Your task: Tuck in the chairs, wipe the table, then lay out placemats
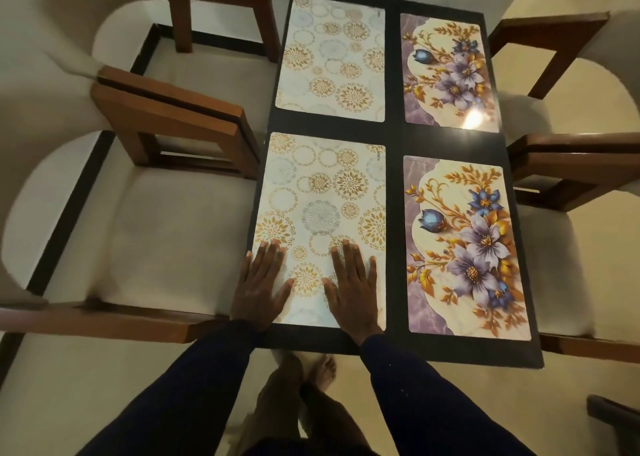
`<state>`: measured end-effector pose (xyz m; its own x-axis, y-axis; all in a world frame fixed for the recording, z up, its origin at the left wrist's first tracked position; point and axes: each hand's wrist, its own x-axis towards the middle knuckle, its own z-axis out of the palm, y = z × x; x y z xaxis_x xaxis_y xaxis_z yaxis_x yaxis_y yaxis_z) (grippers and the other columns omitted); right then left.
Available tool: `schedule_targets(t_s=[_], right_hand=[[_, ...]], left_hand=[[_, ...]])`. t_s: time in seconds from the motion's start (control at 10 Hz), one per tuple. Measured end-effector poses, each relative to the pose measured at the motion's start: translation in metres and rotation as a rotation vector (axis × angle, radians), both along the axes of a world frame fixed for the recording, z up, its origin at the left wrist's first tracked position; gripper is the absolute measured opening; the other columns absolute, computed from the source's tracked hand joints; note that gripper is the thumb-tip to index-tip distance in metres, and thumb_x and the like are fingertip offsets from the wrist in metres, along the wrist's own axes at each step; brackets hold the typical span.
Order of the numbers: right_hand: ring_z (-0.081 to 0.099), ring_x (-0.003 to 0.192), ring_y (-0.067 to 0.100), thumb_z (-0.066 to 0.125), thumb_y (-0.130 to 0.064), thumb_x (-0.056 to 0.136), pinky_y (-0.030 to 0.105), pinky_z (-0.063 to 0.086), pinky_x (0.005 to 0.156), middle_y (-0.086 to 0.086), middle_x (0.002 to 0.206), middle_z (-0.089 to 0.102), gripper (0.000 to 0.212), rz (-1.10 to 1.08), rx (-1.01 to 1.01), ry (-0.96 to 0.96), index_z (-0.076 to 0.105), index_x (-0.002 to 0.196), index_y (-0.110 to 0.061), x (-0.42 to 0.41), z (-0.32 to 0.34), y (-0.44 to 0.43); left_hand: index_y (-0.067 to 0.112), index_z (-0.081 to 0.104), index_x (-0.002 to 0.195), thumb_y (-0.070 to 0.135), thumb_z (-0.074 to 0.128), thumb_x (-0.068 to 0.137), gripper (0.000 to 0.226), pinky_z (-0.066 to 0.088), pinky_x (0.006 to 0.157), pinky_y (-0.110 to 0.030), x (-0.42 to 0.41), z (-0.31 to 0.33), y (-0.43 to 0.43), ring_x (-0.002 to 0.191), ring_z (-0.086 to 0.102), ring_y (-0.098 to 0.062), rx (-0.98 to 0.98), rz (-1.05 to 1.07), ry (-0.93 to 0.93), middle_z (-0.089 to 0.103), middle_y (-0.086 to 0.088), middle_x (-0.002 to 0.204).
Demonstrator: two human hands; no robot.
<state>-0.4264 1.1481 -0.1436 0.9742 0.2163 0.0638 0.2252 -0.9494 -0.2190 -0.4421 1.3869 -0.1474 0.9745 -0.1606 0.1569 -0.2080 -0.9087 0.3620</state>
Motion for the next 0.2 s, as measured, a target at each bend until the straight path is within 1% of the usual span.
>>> schedule_targets(t_s=[0.1,0.2], right_hand=[[0.01,0.166,0.027,0.051,-0.043,0.109,0.064,0.009,0.131,0.009,0.178,0.016,0.067,0.019,0.016,0.012,0.031,0.168,-0.017,0.001,0.014,0.0],[0.015,0.165,0.025,0.043,-0.041,0.111,0.057,0.008,0.133,0.009,0.177,0.021,0.062,-0.004,0.067,0.02,0.032,0.168,-0.016,0.002,0.038,0.005]], left_hand=[[0.008,0.039,0.162,0.056,0.039,0.111,0.071,0.031,0.122,-0.066,0.002,0.013,0.002,0.161,0.025,-0.032,-0.047,0.022,0.033,0.029,-0.012,0.173],[0.01,0.038,0.163,0.053,0.039,0.11,0.068,0.028,0.125,-0.065,0.003,0.035,0.008,0.163,0.02,-0.03,-0.108,0.07,0.04,0.025,-0.01,0.174]])
